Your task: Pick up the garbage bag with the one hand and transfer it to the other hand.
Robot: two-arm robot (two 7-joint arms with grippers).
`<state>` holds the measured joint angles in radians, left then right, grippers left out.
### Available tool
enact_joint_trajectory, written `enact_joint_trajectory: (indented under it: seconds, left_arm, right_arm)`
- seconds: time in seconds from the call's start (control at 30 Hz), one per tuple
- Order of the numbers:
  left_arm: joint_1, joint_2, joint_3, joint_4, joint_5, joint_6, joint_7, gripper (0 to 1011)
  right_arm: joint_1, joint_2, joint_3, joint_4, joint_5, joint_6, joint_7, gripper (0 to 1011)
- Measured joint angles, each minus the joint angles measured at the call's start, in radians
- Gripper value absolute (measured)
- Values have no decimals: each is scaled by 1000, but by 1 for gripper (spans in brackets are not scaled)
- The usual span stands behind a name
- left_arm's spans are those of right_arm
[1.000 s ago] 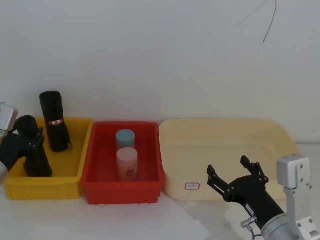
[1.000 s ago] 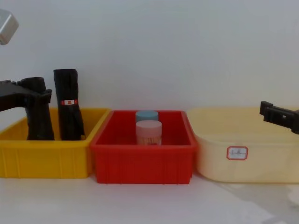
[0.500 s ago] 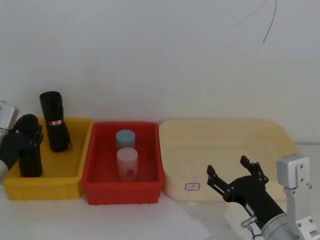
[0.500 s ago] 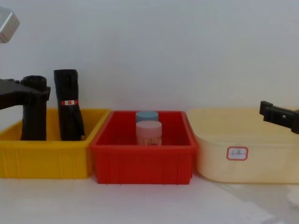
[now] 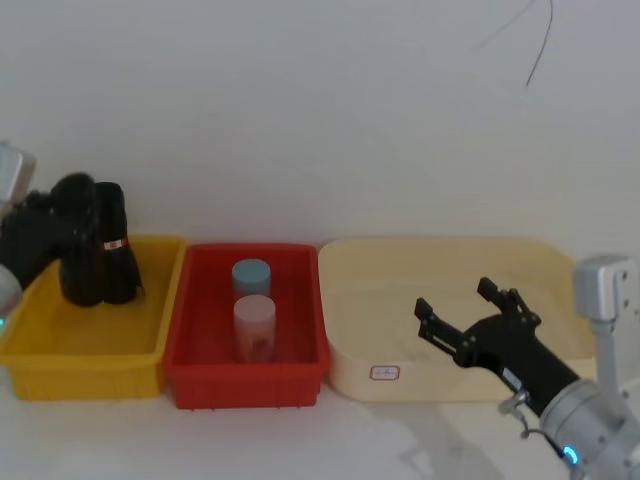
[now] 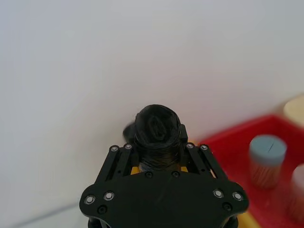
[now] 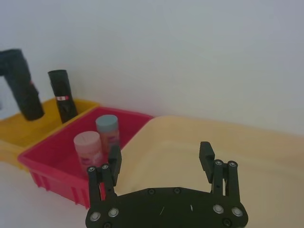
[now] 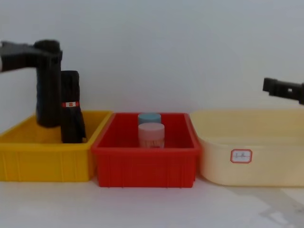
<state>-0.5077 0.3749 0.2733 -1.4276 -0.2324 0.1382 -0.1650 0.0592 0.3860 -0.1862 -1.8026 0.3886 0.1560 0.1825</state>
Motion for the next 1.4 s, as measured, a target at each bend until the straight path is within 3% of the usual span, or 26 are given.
enact_joint_trajectory:
  seconds: [0.33,0.7,0.93,1.4]
  left_arm:
    - [-93,-28,-1,-41,-42,27,-77,380]
    - [-168,-69,35,-45,-76,51,-140,380]
    - [-186,-92,67,-44,-91,68,-168,380]
    - [-187,-146,146,-57,-116,109,-193,380]
  right_arm:
    - [118,73,12,5,94,160,121,1001]
    - [229,125,-31,47,130,241,226,1001]
    - [274,139,-63,69,117,237,254,1001]
    - [348,124,-141,124,43,153,251,1001]
